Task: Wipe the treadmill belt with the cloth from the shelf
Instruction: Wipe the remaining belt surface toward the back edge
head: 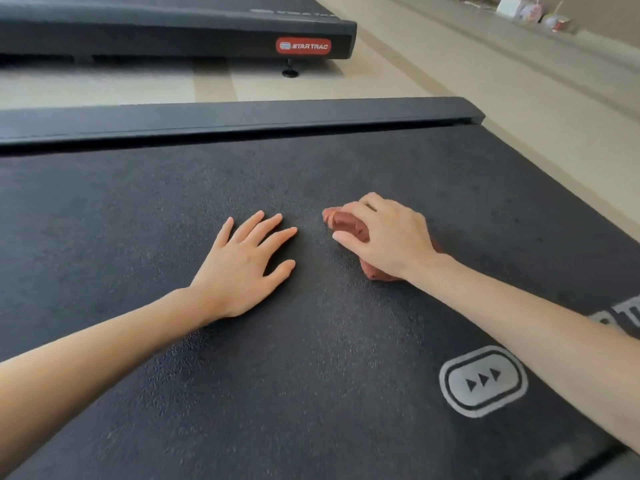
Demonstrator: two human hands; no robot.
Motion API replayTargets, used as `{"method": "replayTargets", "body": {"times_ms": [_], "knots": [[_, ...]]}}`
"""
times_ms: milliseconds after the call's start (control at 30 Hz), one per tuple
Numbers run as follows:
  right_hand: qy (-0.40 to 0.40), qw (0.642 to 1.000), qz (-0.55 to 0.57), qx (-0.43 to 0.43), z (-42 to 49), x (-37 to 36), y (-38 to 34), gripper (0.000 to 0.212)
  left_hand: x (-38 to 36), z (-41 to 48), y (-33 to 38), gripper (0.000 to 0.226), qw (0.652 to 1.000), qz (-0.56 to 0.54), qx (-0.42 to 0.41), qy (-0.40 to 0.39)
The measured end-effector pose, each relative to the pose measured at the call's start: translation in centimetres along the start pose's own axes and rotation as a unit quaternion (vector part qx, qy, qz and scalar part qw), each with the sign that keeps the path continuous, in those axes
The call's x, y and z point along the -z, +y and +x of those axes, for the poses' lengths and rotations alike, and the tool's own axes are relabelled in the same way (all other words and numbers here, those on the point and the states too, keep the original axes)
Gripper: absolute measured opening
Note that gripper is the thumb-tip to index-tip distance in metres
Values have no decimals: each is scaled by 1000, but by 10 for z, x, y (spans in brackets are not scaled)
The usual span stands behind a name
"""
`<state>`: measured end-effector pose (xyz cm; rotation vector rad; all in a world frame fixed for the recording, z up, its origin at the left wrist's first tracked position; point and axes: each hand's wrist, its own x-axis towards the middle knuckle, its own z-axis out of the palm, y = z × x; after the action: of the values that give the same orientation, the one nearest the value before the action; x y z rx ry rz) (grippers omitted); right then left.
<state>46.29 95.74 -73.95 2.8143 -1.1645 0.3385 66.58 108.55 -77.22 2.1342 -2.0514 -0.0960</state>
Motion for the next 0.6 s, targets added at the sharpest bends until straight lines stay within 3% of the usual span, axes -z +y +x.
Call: {"method": "replayTargets", "body": {"times_ms": [100,200,600], "knots": [[41,996,31,70,-63,11,-31,45,0,-2,0,80,1000,-7,2,15],[78,994,33,74,-84,9,-40,33,1,-1,0,82,1000,-5,-1,6],[39,992,24,-119,76,-24,-7,23,0,-1,-1,95,1000,5,3,22]]}}
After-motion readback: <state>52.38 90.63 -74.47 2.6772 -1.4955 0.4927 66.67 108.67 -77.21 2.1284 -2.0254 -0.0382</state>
